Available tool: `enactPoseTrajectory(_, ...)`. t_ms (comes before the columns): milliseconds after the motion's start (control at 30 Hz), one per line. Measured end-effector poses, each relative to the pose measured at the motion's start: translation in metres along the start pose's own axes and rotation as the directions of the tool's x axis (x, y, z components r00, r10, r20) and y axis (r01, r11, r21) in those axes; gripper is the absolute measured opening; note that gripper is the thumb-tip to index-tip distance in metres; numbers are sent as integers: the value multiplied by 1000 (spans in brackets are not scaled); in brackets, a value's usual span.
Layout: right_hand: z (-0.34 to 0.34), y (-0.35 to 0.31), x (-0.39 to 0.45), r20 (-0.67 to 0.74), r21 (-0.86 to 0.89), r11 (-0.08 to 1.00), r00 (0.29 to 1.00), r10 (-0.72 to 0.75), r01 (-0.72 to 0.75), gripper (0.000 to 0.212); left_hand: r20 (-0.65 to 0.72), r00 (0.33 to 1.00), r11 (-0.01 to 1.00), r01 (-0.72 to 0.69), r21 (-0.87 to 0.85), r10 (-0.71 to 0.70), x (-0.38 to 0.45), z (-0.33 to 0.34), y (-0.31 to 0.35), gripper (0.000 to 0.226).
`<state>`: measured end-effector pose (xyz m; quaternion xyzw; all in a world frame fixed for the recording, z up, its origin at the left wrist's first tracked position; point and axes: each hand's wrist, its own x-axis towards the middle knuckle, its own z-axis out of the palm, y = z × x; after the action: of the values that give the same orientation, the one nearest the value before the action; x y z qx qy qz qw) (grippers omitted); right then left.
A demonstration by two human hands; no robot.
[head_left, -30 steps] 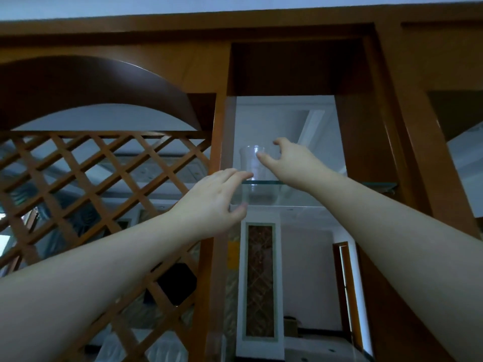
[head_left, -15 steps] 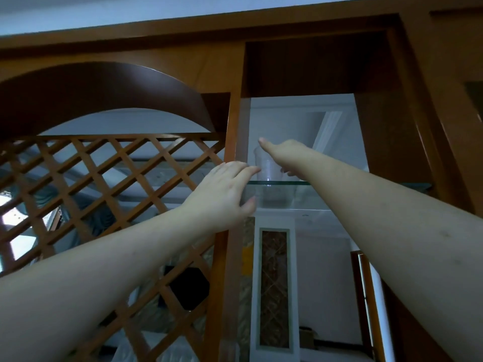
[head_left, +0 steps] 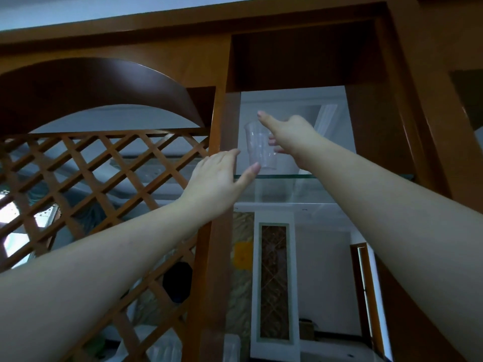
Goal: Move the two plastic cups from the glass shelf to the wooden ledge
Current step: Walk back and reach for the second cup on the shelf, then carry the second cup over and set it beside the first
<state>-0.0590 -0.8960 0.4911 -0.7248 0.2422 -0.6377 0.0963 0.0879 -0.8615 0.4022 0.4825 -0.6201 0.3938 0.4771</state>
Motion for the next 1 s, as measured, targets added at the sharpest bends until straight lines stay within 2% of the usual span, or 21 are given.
enactPoseTrajectory(133, -16, 0, -17, 26, -11, 1000, 999, -25, 26, 84, 26, 996, 994, 84, -73, -82, 6, 2, 20, 87)
enactPoseTrajectory(233, -29, 5, -31, 29, 59, 997, 998, -51, 49, 82, 28, 996, 995, 84, -52, -83, 7, 5, 34, 85)
enactPoseTrajectory(367, -46, 9, -46, 22, 133, 989, 997, -71, 67, 73, 71, 993, 984, 108, -143, -99, 4, 11, 51, 86)
enactPoseTrajectory(533, -65, 10, -63, 31, 167, 984, 997, -73, 67, 71, 64, 992, 955, 123, -271, -110, -3, 16, 68, 77)
enactPoseTrajectory(700, -78, 11, -88, 30, 199, 979, 998, -59, 51, 70, 18, 993, 949, 114, -293, -114, -23, 10, 81, 70)
enactPoseTrajectory(1000, -64, 28, -140, 98, 362, 932, 995, -30, -8, 75, 115, 974, 903, 226, -366, -197, -86, -15, 89, 63)
